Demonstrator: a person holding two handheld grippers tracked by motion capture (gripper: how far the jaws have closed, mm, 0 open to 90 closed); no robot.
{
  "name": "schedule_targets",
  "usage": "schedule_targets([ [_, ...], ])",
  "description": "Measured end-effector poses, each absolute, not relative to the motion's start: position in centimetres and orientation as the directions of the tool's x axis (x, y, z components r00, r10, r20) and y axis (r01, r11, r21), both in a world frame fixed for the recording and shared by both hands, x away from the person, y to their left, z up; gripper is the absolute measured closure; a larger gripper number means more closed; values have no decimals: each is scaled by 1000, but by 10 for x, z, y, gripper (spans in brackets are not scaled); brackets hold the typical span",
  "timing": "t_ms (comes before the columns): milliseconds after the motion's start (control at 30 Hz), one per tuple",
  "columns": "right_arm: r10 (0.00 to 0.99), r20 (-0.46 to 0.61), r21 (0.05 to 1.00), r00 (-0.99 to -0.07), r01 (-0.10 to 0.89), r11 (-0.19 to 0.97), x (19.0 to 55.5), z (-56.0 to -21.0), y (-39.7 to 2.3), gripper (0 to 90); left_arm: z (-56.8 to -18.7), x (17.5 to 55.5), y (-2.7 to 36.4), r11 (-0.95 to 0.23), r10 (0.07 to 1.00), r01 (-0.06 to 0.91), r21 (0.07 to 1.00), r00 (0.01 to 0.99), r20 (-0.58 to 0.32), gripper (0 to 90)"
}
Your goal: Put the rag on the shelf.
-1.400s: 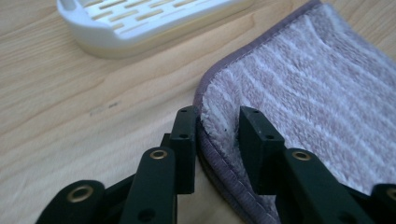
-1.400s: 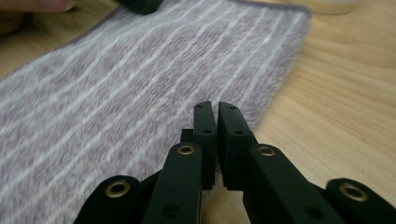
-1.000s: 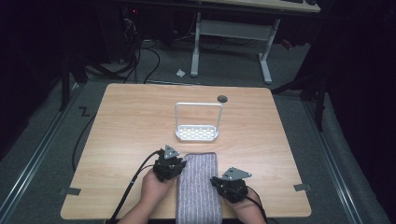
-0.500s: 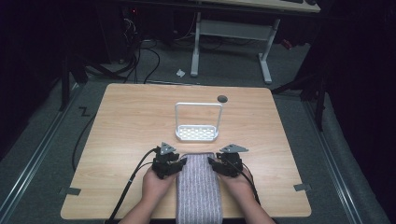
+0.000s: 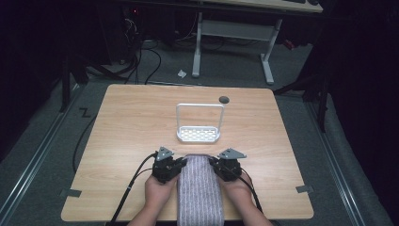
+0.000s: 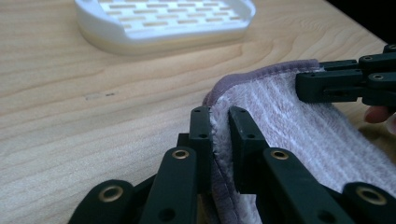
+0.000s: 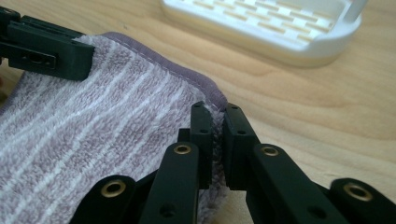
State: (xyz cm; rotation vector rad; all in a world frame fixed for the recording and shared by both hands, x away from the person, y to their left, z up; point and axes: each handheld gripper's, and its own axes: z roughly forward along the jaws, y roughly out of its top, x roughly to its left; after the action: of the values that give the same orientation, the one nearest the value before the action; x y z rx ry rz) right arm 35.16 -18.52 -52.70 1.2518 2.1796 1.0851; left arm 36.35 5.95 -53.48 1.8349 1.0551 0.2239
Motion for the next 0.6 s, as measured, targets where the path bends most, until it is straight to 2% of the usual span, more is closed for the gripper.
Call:
schedule_targets([
  [300,845,-8,835,-534,462,299,336,-517,-179,844,-532,349,66,-117,708,446,887,664,-240,800],
  [600,844,-31,881,-536,384,276,325,-508,-184,849,-530,354,72,-60,700,470,881,648,-298,809],
])
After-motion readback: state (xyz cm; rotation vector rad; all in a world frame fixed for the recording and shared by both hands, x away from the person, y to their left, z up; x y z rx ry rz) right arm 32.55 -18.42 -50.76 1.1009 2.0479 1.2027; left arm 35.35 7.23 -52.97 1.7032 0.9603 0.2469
